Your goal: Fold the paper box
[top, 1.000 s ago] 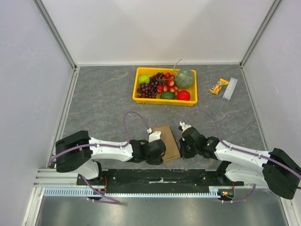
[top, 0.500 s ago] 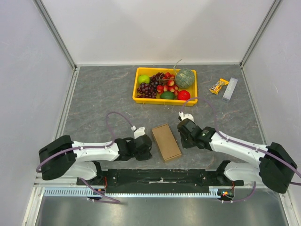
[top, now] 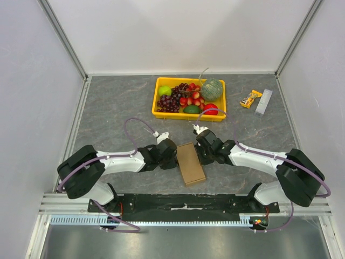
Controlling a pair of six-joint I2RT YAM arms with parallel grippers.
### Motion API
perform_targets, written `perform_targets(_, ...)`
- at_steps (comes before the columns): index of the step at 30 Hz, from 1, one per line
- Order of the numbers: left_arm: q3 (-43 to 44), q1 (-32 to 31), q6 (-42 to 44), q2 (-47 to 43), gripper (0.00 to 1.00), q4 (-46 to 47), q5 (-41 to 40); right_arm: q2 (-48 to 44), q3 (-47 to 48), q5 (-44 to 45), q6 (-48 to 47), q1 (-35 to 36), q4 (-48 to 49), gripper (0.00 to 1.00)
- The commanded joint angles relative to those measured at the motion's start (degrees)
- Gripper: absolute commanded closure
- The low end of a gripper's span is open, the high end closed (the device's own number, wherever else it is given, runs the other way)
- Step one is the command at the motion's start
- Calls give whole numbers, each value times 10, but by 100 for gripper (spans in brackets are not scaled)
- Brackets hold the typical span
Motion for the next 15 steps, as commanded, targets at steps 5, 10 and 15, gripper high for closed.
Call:
perform_targets(5, 0, 4, 57, 53, 98, -10, 8, -21, -13, -53, 9, -1, 45, 98)
perform_targets(10, -5, 37, 77, 35, 98, -39, -1, -32, 1, 27, 18, -24, -2, 96)
perform_targets(15, -3, 83, 116, -27, 98, -92, -21, -28, 2, 20, 20, -65, -13, 95)
